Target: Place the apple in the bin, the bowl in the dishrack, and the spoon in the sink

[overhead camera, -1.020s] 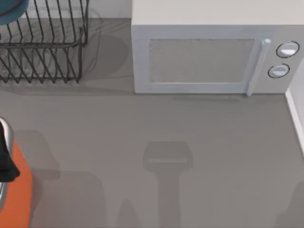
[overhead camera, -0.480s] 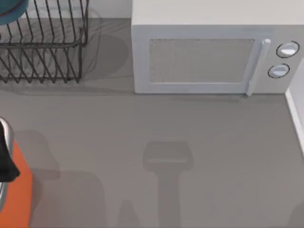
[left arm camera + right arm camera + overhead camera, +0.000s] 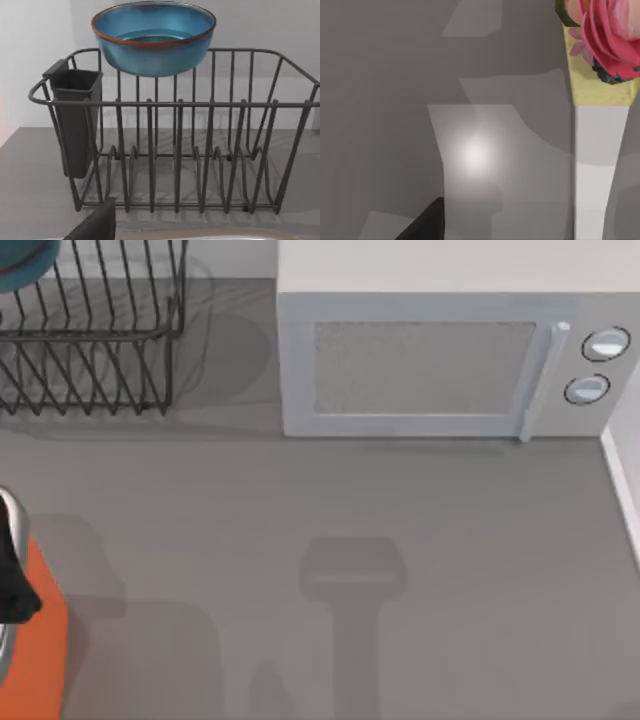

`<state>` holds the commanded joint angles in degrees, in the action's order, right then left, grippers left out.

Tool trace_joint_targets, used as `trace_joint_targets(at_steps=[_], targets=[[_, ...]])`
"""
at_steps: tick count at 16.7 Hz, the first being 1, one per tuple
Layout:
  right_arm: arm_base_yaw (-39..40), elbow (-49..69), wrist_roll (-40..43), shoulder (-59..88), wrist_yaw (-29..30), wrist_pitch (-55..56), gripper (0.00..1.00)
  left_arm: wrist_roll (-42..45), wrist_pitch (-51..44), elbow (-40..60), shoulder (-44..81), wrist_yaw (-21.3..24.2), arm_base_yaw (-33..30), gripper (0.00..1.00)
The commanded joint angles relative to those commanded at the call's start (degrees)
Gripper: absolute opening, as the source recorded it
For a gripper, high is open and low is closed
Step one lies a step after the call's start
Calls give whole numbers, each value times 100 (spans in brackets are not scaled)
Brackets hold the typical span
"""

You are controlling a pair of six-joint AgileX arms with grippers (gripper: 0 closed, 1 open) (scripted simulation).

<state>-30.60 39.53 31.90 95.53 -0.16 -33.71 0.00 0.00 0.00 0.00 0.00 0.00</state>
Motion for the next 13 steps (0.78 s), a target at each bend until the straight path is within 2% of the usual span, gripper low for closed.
trace_joint_targets(at_steps=[4,13], targets=[[0,-10,-1,8,0,16,100,0,0,0,0,0,0,100],[0,-10,-1,8,0,16,32,0,0,0,0,0,0,100]])
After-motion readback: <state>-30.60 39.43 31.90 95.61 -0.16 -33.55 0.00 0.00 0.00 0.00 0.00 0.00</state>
